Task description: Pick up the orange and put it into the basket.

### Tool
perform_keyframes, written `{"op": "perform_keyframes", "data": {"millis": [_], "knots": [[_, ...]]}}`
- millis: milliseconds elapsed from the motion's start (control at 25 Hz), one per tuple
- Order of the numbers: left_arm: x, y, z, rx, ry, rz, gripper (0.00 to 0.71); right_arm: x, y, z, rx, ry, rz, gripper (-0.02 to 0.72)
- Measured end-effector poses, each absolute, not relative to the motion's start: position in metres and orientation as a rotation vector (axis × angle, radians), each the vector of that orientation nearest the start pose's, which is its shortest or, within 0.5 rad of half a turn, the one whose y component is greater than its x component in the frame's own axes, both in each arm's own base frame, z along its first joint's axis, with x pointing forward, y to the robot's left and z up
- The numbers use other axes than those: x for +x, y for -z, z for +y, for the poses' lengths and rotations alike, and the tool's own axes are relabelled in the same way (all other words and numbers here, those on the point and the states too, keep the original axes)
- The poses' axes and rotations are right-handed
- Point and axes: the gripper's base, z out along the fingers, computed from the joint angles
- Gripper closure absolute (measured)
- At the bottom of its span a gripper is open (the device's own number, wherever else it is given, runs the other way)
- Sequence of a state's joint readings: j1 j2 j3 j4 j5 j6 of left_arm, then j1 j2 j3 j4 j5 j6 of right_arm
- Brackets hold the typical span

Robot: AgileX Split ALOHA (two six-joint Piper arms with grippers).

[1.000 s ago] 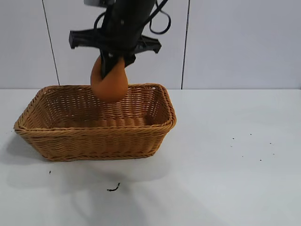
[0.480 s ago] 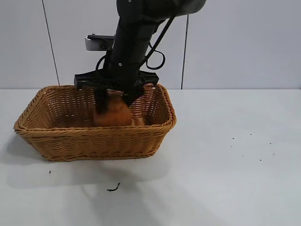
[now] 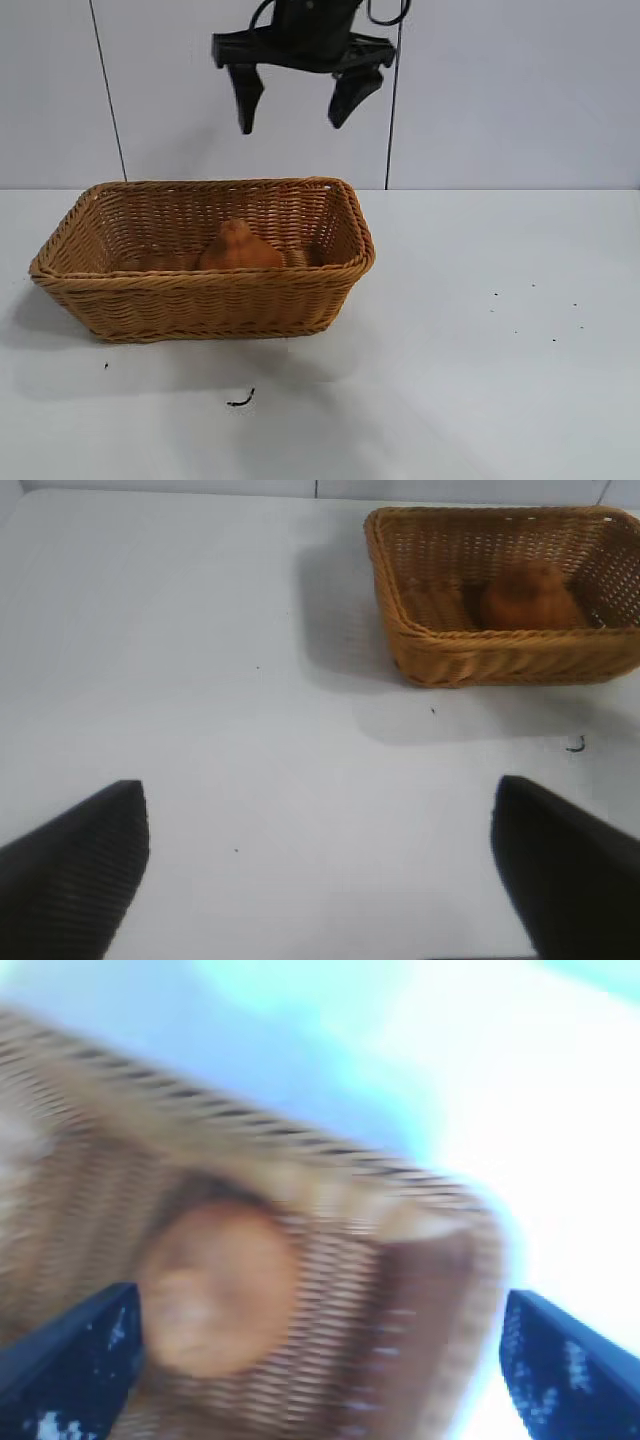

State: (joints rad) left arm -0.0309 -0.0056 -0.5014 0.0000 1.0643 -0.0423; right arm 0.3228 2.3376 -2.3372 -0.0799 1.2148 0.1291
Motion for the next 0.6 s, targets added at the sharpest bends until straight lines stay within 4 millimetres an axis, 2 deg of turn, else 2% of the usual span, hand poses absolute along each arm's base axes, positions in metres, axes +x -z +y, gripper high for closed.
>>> {"op": "perform_keyframes", "data": {"millis": [200, 320, 480, 600], "knots": [[-0.006, -0.277, 0.000, -0.012, 0.046, 2.041, 0.044, 0.503, -0.261, 0.088, -0.092, 0.016, 2.691, 0.032], [-0.006, -0.277, 0.000, -0.012, 0.046, 2.041, 0.044, 0.507, -0.261, 0.060, -0.018, 0.034, 2.693, 0.032], [-0.006, -0.277, 0.000, -0.012, 0.046, 2.041, 0.044, 0.509, -0.262, 0.041, 0.032, 0.047, 2.691, 0.041], [-0.006, -0.277, 0.000, -0.012, 0.046, 2.041, 0.044, 0.505, -0.267, 0.036, 0.042, 0.047, 2.691, 0.057]]}}
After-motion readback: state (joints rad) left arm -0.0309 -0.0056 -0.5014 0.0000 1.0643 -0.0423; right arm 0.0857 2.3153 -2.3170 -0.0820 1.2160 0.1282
